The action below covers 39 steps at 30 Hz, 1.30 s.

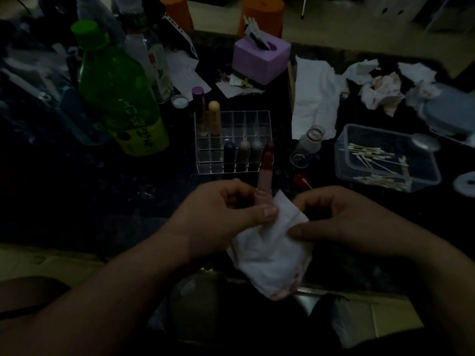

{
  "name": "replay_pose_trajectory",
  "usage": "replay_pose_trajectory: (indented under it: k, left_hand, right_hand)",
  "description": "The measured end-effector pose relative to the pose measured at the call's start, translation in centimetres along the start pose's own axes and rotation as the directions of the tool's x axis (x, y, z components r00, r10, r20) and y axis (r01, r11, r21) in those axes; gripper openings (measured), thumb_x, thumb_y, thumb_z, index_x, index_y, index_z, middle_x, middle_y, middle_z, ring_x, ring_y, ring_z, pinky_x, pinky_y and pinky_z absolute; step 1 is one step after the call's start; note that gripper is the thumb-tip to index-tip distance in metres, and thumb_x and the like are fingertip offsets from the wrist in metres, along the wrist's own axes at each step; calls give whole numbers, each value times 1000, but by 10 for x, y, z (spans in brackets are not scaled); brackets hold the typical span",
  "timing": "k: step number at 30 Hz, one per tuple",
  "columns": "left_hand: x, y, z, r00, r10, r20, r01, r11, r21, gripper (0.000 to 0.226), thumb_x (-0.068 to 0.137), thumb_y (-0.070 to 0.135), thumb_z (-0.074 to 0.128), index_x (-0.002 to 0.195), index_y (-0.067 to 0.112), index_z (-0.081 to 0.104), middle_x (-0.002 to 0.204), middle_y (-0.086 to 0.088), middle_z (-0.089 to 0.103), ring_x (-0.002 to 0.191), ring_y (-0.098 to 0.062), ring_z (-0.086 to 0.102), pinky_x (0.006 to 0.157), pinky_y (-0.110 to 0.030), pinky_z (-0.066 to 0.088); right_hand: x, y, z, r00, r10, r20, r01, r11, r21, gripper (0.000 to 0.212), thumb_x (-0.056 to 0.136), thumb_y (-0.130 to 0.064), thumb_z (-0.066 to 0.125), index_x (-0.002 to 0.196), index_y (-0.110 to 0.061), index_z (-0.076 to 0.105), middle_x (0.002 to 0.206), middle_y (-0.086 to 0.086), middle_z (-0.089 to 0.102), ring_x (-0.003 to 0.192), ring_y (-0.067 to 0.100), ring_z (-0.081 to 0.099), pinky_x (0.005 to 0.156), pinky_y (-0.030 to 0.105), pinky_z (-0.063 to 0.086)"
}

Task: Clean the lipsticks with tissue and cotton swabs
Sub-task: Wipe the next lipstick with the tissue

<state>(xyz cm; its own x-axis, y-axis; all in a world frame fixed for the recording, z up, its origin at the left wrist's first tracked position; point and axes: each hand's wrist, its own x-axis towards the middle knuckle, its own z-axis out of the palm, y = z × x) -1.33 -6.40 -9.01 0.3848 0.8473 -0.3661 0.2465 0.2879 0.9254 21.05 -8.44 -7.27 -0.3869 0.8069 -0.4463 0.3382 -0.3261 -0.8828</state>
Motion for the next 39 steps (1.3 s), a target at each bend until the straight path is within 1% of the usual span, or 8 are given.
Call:
replay_pose_trajectory:
  k: [7,12,16,20,24,32,35,39]
  left_hand:
    - [-6,5,13,998,15,62,-13,999,-38,39,65,38,80,97,14,77,96,-1,78,95,-16,74,93,-39,57]
    - [-5,6,18,1000,12,18,-12,1000,-11,40,60,44,79,91,19,78,91,3,78,90,-11,74,85,-29,59]
    - [1,1,15,988,88,-130,-66,985,159,26,73,38,81,93,22,76,94,8,76,90,-2,70,81,-24,58]
    - [-1,3,17,995,92,-27,-89,993,81,16,82,23,77,95,14,75,86,-3,77,80,-21,74,75,-39,61]
    - [-3,3,24,993,80,90,-70,992,-106,13,82,13,72,94,6,73,79,-13,75,70,-26,73,66,-32,59]
    - [-3,4,19,992,70,109,-45,975,-217,31,78,24,71,99,2,74,88,-17,76,78,-32,72,73,-34,57]
    - [-5,4,17,990,66,128,-33,969,-246,30,82,27,76,102,4,75,98,-24,74,93,-46,69,85,-45,56]
    - [-7,7,13,973,97,208,-51,975,-215,28,82,32,73,100,11,77,96,-26,72,81,-34,71,91,-43,50]
  right_hand:
    - [-7,5,18,981,-67,-181,113,960,256,15,83,-21,74,80,-7,73,84,11,72,81,21,68,75,29,54]
    - [-11,3,21,971,-50,-233,100,973,206,14,86,-19,66,78,-8,72,80,14,72,74,20,66,68,29,53]
    - [-5,10,20,845,-37,-533,33,999,-17,19,90,-17,67,73,-9,70,74,14,71,67,30,66,67,49,55]
    - [-4,7,26,742,-96,-664,104,994,-27,17,89,-21,69,74,-20,76,73,-1,74,71,17,71,67,34,57]
    - [-5,-1,43,824,-33,-566,202,950,239,19,89,-20,65,76,-15,78,72,9,74,63,17,69,55,26,51]
    - [-11,-2,51,940,48,-338,232,636,736,30,89,-19,52,82,3,70,74,25,62,65,33,61,60,37,53]
    - [-16,-7,46,990,-6,-144,125,524,842,47,91,-22,37,102,11,69,100,26,70,80,35,70,66,41,58]
    - [-15,-6,34,976,-35,-215,179,691,700,21,84,-6,57,91,6,72,80,31,54,51,29,55,43,26,49]
